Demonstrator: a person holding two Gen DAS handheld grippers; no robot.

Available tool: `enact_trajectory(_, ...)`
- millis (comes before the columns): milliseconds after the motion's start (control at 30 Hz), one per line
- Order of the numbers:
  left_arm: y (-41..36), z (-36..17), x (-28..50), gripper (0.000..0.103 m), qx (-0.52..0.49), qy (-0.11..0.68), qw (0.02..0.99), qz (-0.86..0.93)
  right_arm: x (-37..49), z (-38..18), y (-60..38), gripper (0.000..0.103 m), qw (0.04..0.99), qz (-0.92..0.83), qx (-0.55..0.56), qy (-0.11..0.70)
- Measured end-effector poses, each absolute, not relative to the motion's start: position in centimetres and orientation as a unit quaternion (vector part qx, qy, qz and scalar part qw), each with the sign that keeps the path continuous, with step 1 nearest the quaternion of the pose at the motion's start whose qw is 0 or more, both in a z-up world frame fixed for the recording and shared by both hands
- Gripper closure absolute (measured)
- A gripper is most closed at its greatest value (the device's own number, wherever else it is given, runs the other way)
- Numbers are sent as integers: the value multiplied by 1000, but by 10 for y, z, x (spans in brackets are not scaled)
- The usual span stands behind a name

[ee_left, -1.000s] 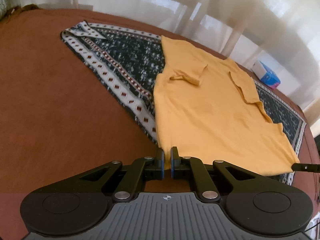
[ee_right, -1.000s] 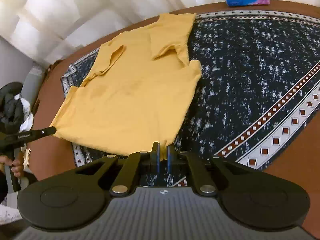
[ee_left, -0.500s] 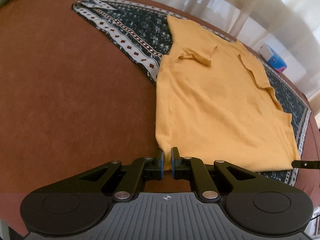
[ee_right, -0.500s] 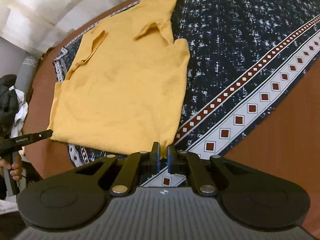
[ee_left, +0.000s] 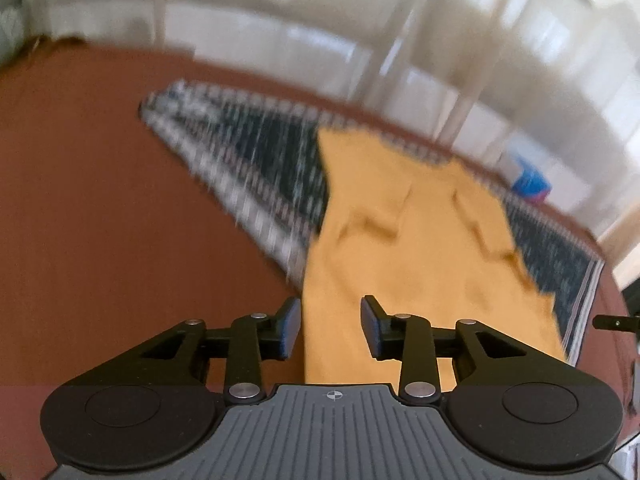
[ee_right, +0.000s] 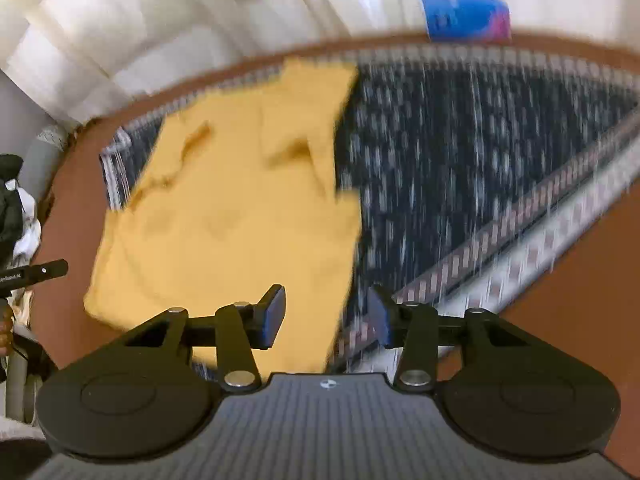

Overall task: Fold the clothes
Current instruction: 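Open both grippers and move them to the collar edge of the shirt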

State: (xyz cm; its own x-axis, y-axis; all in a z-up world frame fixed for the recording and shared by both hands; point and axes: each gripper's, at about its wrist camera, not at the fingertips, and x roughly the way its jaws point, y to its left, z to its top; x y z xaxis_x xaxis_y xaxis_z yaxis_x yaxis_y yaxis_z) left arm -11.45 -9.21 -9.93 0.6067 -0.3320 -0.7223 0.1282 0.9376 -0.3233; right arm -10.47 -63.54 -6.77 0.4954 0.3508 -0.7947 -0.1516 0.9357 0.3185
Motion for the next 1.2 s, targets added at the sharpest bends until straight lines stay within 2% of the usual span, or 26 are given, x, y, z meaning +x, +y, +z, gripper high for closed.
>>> enact_trajectory(300, -121, -44, -9, 40, -9, 378, 906, -189, 6, 10, -615, 45, 870, 207, 9, 448)
enact_trajectory(400, -130, -52, 32, 32, 0, 379, 904, -198, 47, 20, -603, 41, 872, 213, 2, 441)
enact_trajectory(467, -136, -60, 60, 30, 3, 382, 902, -203, 75, 17, -596, 39, 873, 213, 4, 439)
enact_trajectory(767, -171, -118, 141, 29, 44, 425, 874, -231, 148, -66, -575, 38, 859, 179, 29, 478)
enact_trajectory(1200, -203, -161, 204, 29, 50, 450, 847, -279, 224, -122, -567, 38, 830, 254, 50, 493)
